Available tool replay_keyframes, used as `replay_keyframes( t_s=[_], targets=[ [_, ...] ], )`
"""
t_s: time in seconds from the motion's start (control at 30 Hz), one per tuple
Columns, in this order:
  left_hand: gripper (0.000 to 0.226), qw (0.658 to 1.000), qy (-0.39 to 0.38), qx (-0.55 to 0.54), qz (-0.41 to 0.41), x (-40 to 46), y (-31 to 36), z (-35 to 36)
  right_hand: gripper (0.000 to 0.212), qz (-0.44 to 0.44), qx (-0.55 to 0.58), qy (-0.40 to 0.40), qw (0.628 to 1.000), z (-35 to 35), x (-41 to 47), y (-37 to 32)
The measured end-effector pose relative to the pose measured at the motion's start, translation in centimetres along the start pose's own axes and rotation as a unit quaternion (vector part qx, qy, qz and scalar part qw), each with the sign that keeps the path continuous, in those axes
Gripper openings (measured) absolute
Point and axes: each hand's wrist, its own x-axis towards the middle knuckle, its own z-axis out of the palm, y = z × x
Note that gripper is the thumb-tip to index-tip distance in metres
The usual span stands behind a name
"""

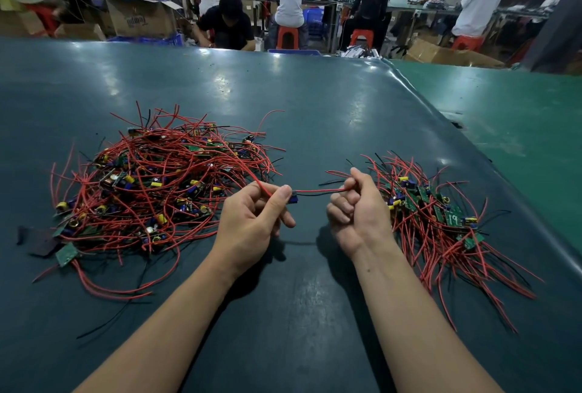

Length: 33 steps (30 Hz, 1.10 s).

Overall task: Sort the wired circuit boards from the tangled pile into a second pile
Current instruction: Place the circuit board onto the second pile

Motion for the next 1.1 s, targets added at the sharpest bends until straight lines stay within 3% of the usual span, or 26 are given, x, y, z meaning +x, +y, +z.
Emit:
replay_keyframes(
  t_s=[0.27, 0.4, 0.5, 0.57, 0.73, 0.8, 0.87, 1.1],
  targets=[
    [0.014, 0.999, 0.038, -0.013, 0.0, 0.4, -0.2, -0.2, 0.036, -0.155, -0.138, 0.027, 0.978, -0.3, 0.3, 0.5],
    [0.017, 0.999, 0.032, -0.023, 0.003, 0.3, -0.1, -0.2, 0.038, -0.094, -0.081, 0.039, 0.992, -0.1, 0.1, 0.4],
    [0.019, 1.0, 0.018, -0.018, 0.005, 0.1, 0.0, -0.1, 0.043, 0.013, -0.014, 0.007, 1.0, -0.1, -0.2, 0.4],
    [0.019, 0.999, 0.031, -0.025, 0.006, 0.2, 0.1, -0.2, 0.046, 0.038, -0.007, -0.012, 0.999, -0.2, -0.2, 0.5],
    [0.02, 0.996, 0.07, -0.062, 0.008, 0.6, 0.1, -0.4, 0.051, -0.014, -0.222, -0.098, 0.97, 0.1, -0.9, 1.1],
    [0.018, 0.998, 0.05, -0.034, 0.016, 0.4, 0.0, -0.3, 0.033, -0.025, -0.27, -0.127, 0.954, 0.2, -1.5, 2.1],
    [0.018, 0.999, 0.039, -0.016, 0.018, 0.3, -0.1, -0.2, 0.014, -0.041, -0.264, -0.127, 0.955, 0.2, -1.5, 2.5],
    [0.018, 0.998, 0.051, -0.024, 0.024, 0.2, -0.1, -0.1, 0.023, -0.112, -0.158, -0.032, 0.981, -0.3, -0.2, 0.6]
  ],
)
